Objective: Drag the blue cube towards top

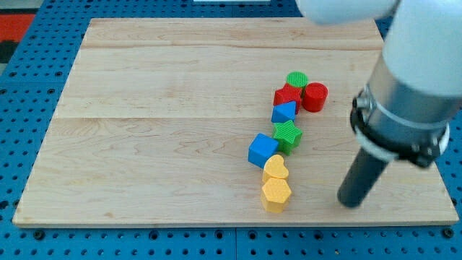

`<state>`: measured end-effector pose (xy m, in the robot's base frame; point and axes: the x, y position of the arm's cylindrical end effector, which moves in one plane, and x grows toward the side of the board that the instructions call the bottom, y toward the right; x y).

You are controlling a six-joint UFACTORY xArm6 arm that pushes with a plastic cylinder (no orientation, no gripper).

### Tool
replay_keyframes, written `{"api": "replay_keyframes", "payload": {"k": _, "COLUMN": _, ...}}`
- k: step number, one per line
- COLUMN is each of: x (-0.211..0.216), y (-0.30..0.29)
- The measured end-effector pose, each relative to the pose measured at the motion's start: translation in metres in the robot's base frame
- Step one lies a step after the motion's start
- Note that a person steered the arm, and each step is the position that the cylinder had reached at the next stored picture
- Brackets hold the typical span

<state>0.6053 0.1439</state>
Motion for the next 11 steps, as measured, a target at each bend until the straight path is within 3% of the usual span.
{"api": "replay_keyframes", "payload": {"k": 1, "x": 0.013, "y": -0.028}}
{"api": "replay_keyframes", "payload": {"k": 2, "x": 0.014, "y": -0.100}}
{"api": "replay_keyframes", "payload": {"k": 3, "x": 0.009, "y": -0.120}}
{"api": "replay_keyframes", "payload": {"k": 7, "x": -0.097, "y": -0.115}}
{"api": "replay_keyframes", "payload": {"k": 10, "x": -0.191, "y": -0.072}}
{"api": "replay_keyframes", "payload": {"k": 11, "x": -0.200, "y": -0.072}}
